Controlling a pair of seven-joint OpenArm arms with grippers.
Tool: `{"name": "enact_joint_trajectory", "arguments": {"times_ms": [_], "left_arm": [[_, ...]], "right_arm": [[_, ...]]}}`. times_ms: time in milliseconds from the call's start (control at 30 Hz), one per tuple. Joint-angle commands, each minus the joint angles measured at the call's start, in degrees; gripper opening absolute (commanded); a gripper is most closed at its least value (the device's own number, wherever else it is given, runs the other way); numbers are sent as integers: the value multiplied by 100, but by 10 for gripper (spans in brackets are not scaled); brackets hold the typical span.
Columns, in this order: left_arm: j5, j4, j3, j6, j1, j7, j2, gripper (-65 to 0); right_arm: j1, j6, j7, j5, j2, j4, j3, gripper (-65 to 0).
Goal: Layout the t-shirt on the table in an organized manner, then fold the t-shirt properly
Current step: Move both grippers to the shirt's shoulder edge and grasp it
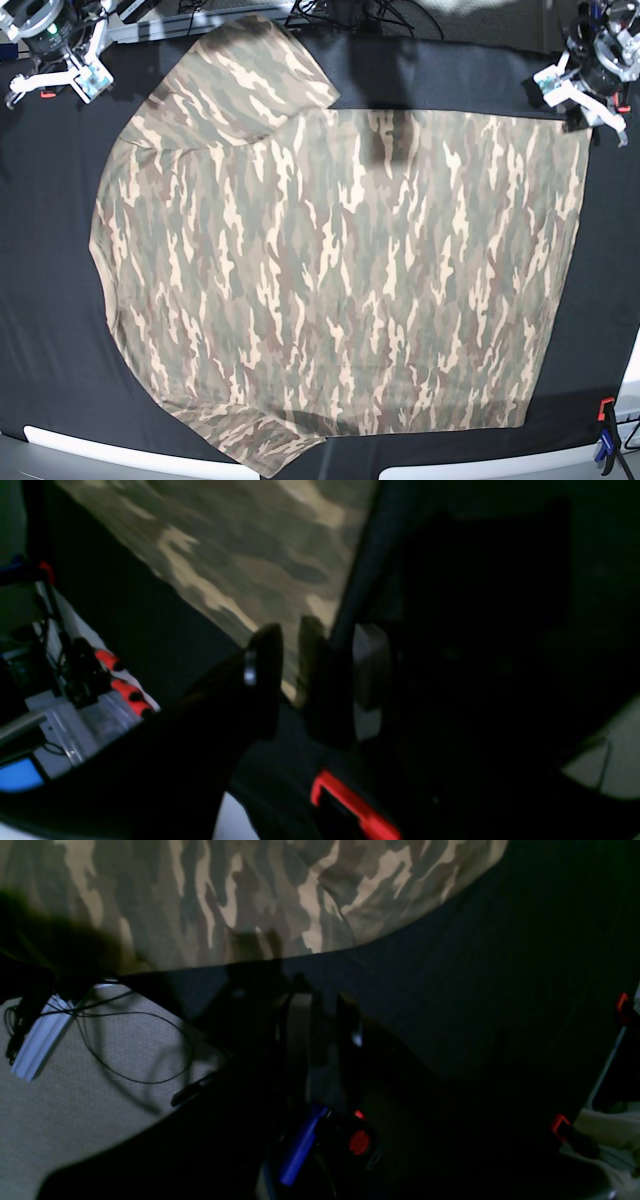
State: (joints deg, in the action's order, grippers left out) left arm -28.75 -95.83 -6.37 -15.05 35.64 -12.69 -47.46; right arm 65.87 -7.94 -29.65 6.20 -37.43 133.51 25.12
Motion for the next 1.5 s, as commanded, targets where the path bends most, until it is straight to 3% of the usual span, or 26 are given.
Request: {"name": "enact_joint_trajectory", "arguments": {"times_ms": [0,667,833,967,1133,1267,1367,1467], "left_arm": [[11,52,26,-2,-59,-72,-87,-432],[24,592,26,-2,-564,367,-83,-442],[28,702,26,-2,-562,468,-81,-641],[31,699,26,0,-531,708,-83,-650],[26,699,26,0,-533,826,-85,-650],[28,699,26,0,-533,828,-85,-650],[28,699,26,0,-533,828,-85,-650],[28,699,26,0,-531,822,-83,-650]], "right_arm": [[50,31,85,13,-50,90,42,-556],[48,33,92,13,-50,90,42,-556],[48,31,136,-28,-52,90,42,-556],[46,24,223,-52,-52,90,42,-540],[48,17,487,-807,-52,90,42,-352],[48,-345,938,-1449,-101,83,26,-347],[28,-358,1338,-2157,-271,83,-133,-351],[-105,-361,1362,-2774,-352,74,-448,-351]]}}
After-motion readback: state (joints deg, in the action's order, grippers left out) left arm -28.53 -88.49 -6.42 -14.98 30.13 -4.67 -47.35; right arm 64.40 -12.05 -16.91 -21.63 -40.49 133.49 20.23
